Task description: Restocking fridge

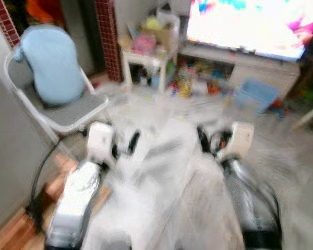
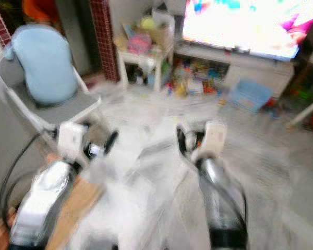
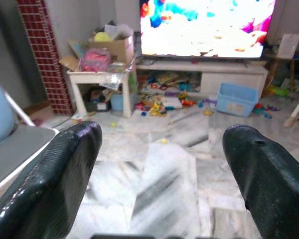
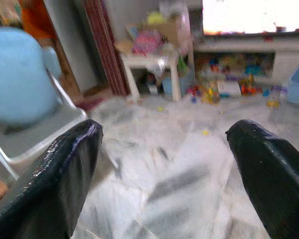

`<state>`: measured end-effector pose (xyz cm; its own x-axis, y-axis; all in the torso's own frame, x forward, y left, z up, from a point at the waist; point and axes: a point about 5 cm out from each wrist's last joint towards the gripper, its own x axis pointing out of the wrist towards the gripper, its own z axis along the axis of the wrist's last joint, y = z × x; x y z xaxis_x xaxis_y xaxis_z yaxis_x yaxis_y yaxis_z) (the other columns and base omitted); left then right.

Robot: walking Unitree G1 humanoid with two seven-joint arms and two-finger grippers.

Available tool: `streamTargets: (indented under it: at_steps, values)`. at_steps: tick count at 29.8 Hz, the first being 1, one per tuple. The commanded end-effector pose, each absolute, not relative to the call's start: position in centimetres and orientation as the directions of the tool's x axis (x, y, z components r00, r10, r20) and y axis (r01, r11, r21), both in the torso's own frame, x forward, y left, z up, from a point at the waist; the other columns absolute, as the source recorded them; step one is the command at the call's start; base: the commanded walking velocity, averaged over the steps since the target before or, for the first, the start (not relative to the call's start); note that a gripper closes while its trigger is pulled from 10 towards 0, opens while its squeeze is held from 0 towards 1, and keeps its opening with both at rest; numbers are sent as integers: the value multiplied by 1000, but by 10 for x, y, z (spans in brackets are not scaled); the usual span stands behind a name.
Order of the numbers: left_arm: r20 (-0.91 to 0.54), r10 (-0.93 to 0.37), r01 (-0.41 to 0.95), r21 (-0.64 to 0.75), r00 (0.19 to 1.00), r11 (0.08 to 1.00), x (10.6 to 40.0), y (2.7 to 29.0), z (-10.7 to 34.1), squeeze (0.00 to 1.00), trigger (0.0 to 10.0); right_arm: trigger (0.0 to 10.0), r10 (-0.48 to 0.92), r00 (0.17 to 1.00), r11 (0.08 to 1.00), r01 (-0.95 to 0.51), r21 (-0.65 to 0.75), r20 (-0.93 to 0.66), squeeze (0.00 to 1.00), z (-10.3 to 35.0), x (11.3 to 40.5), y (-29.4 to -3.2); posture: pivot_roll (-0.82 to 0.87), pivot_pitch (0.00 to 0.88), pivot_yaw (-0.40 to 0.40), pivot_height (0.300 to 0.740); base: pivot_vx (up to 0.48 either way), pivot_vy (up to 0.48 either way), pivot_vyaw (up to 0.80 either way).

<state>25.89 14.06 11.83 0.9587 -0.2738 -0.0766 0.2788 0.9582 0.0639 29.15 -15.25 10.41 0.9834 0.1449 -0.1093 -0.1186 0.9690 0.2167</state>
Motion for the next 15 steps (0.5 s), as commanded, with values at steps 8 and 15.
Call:
streamTargets:
  at_steps: [8,15]
  values:
    - [-86,-278,283,54,957,958,259,144,117,0,10000,10000,129,985,974,-105,199,-114,0,105,290,-158,33,0,-24,740,0,425,-800]
    - [-97,-261,267,61,960,962,255,145,112,0,10000,10000,105,988,977,-81,198,-113,0,103,286,-164,34,0,-17,740,0,267,-718]
